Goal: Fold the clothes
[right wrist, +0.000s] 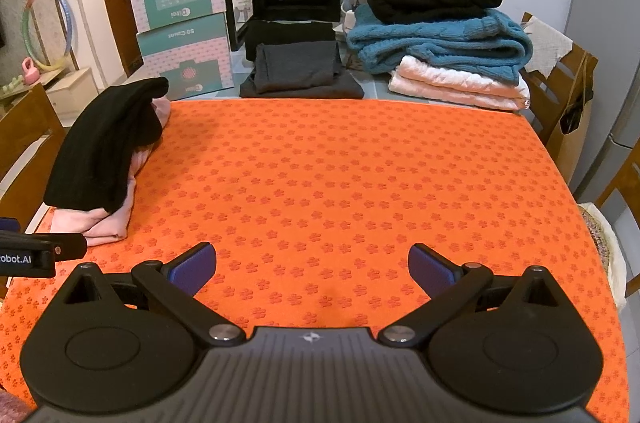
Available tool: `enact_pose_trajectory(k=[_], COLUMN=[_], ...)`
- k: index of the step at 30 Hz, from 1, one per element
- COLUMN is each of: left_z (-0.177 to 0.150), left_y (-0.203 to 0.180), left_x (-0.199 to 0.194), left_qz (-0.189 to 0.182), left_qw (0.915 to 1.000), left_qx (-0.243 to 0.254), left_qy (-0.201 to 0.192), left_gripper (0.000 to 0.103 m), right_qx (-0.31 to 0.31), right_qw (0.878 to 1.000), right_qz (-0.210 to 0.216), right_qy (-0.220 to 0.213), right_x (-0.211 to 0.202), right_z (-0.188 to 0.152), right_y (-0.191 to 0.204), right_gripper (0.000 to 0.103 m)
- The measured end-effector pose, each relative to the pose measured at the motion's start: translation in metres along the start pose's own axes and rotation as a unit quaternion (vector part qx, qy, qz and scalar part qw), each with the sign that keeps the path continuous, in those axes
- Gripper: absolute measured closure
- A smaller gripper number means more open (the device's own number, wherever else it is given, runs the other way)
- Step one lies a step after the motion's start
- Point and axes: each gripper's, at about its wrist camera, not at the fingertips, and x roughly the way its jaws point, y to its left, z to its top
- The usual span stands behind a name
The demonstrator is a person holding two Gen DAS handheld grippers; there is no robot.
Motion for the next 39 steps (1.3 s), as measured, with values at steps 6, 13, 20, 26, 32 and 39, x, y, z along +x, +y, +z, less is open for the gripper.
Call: enact_pose_trajectory(k=[6, 13, 20, 26, 32, 39], left_z=[-0.001, -0.002, -0.002, -0.003, -0.003, -0.002], left_y=[-0.005, -0.004, -0.004, -0.003, -0.002, 0.004], left_x=[0.000, 0.000, 0.001, 0.001, 0.005, 0.008], left_qz=[0.001, -0.003, 0.001, 0.001, 0.002, 0.008], left_qw=[0.9999, 1.0000, 1.0000, 0.9999, 0.9999, 0.9997], left_qx=[0.011, 0.009, 0.007, 0.006, 0.001, -0.011], left_qy=[0.001, 0.000, 0.005, 0.009, 0.016, 0.019], left_gripper=[0.000, 0.000, 0.000, 0.000, 0.000, 0.000], right_qx=[0.003, 0.003, 0.004, -0.001, -0.001, -0.010], right_qw=[1.000, 1.000, 1.000, 1.000, 1.000, 0.999], right_qz=[0.001, 0.006, 0.008, 0.012, 0.014, 0.019], right_qy=[0.000, 0.001, 0.007, 0.011, 0.018, 0.026], right_x=[0.000, 0.000, 0.002, 0.004, 0.007, 0.012], right_z=[0.000, -0.001, -0.001, -0.001, 0.000, 0.001], right_y=[0.000, 0.000, 0.001, 0.002, 0.003, 0.006], right_gripper=[0.000, 0.000, 0.000, 0.000, 0.000, 0.000])
